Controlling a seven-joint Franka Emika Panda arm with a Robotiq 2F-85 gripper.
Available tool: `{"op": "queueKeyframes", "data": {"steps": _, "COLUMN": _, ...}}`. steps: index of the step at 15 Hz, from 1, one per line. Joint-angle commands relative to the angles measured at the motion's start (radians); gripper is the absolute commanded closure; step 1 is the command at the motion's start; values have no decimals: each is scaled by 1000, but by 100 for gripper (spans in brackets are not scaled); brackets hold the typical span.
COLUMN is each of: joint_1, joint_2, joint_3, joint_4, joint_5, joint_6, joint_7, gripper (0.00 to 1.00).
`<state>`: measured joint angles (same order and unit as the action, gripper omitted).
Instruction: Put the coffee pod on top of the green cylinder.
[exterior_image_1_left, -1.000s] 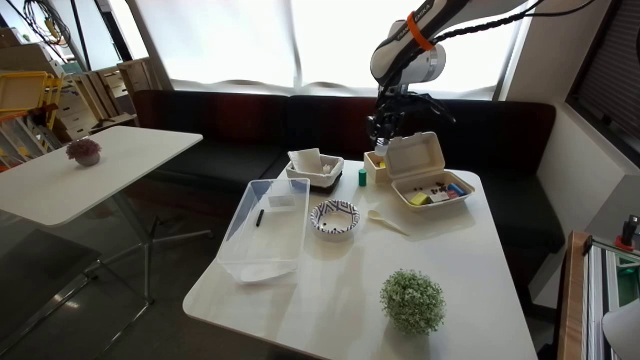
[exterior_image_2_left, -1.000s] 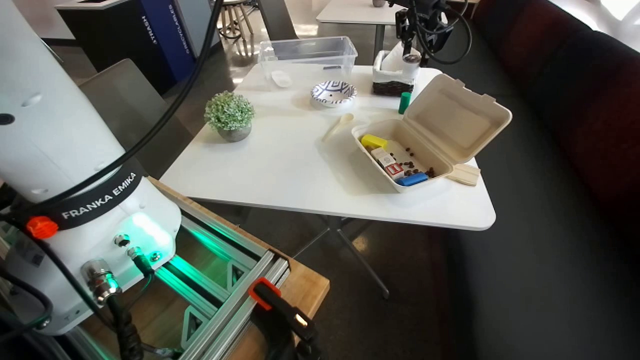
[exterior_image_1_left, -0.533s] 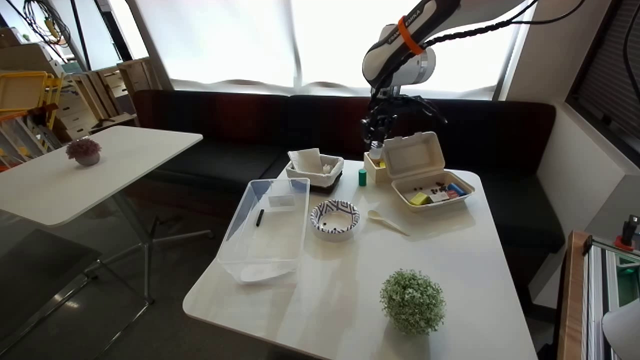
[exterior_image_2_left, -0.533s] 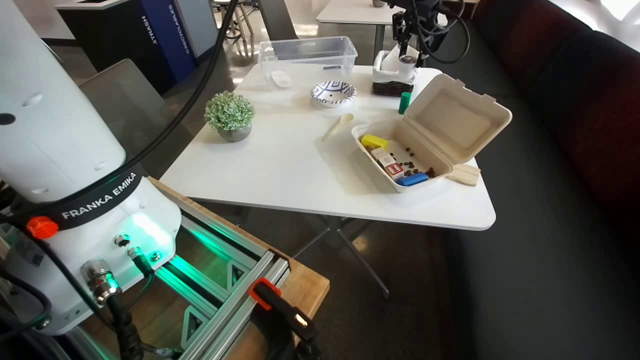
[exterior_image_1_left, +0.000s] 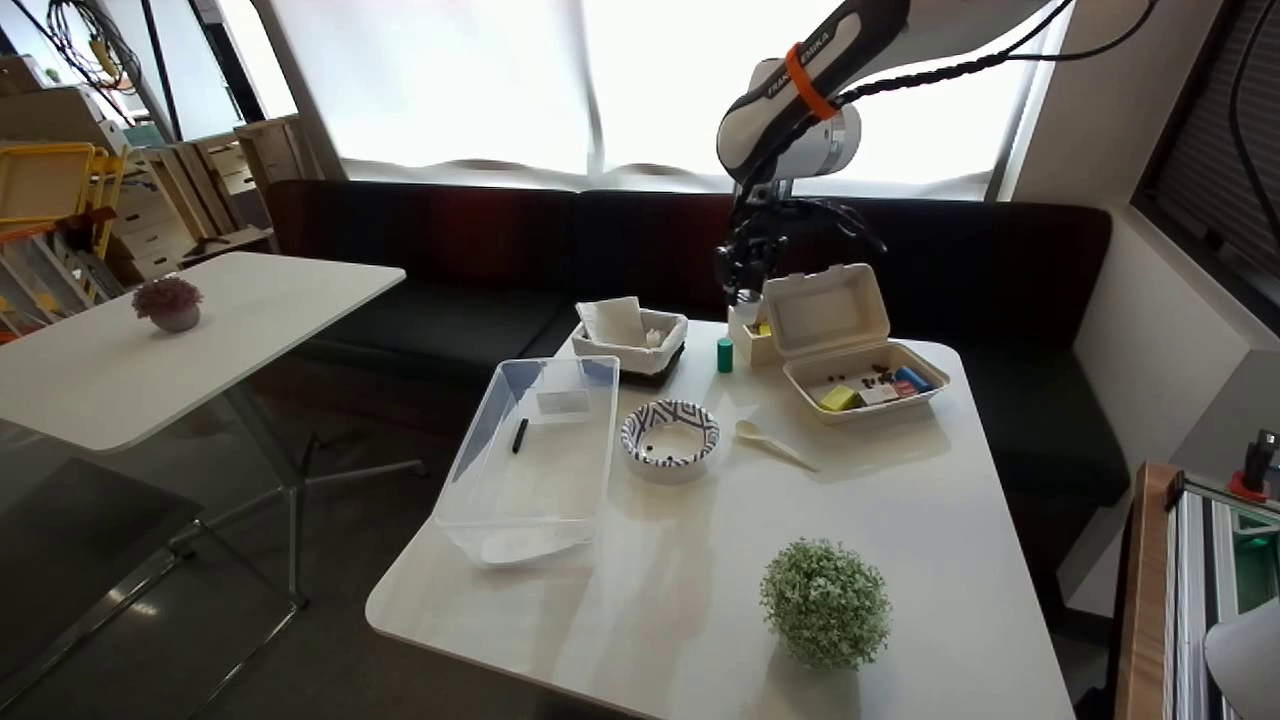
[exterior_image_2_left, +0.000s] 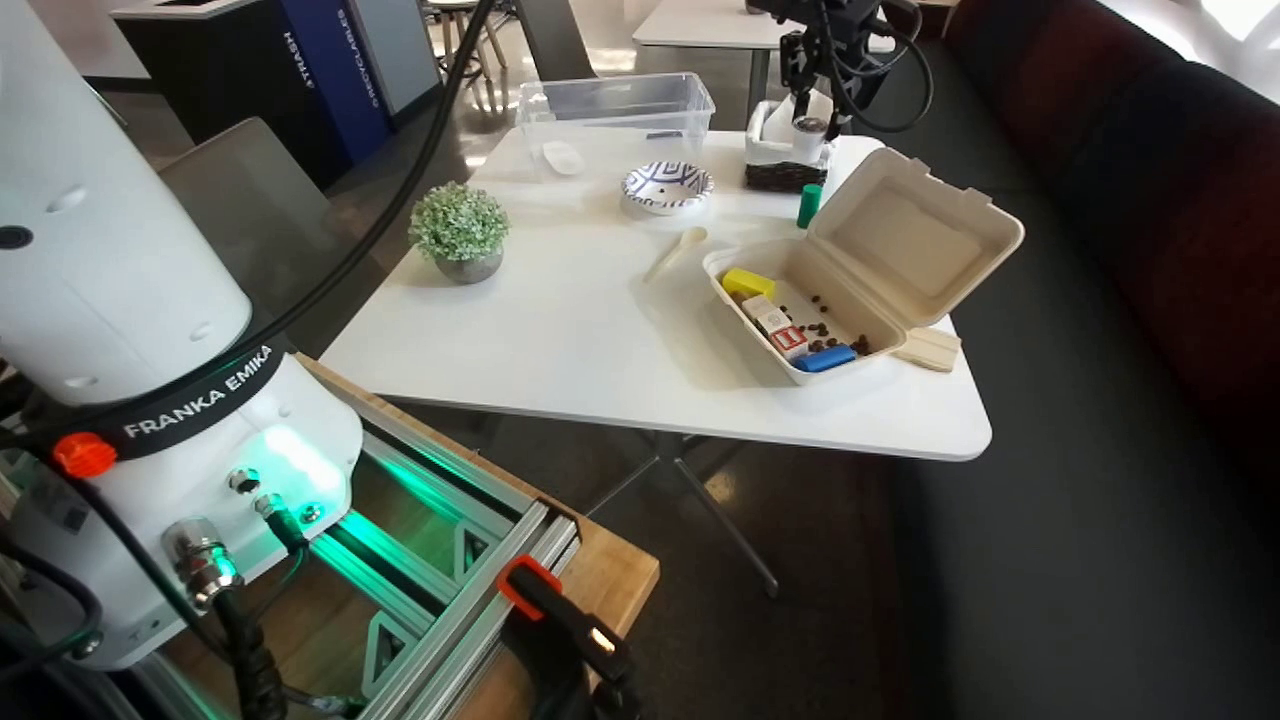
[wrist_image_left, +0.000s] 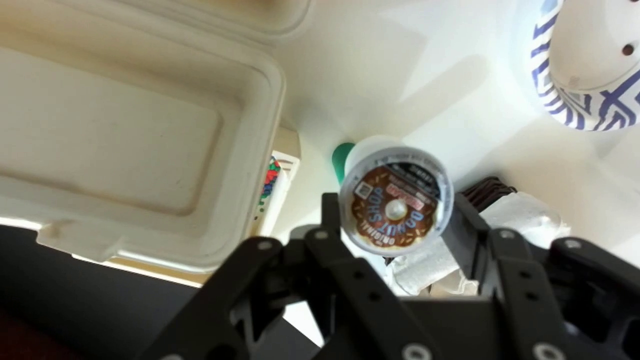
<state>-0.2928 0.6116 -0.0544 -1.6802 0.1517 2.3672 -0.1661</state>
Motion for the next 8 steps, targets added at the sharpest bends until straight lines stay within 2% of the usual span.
{"op": "queueKeyframes", "data": {"steps": 1, "joint_1": 2, "joint_2": 31, "joint_3": 5, "joint_4": 38, "joint_5": 4, "joint_6": -18, "joint_7": -16, "gripper": 72}}
{"op": "queueKeyframes", "data": {"steps": 8, "joint_1": -12, "joint_2": 100, "joint_3": 14, "joint_4": 117, "joint_5": 1, "joint_6": -30, "joint_7": -54, "gripper": 72}}
